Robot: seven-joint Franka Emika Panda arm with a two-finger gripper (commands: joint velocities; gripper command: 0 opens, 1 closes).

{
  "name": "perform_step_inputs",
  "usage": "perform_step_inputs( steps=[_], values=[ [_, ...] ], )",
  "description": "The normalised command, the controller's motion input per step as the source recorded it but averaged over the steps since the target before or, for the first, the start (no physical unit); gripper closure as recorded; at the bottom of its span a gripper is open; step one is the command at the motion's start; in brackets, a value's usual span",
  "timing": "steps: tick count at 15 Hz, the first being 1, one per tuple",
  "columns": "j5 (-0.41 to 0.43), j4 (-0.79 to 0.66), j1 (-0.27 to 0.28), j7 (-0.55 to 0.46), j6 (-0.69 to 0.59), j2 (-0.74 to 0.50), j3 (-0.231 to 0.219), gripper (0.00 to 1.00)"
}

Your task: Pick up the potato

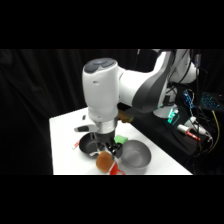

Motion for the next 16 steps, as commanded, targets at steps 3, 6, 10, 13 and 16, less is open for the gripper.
perform_step_inputs(
  steps=[3,6,10,13,16],
  values=[
    [-0.102,0.75,0.095,0.06,-0.14,0.58,-0.11,0.0],
    [-0.066,0.62,0.075,0.04,-0.21,0.49,-0.108,0.0],
    [-0.053,0.47,0.063,0.03,-0.26,0.33,-0.092,0.0],
    [-0.089,0.31,0.091,0.02,-0.29,0.15,-0.077,0.0],
    [-0.146,0.2,0.124,0.02,-0.32,0.04,-0.078,0.0]
  ],
)
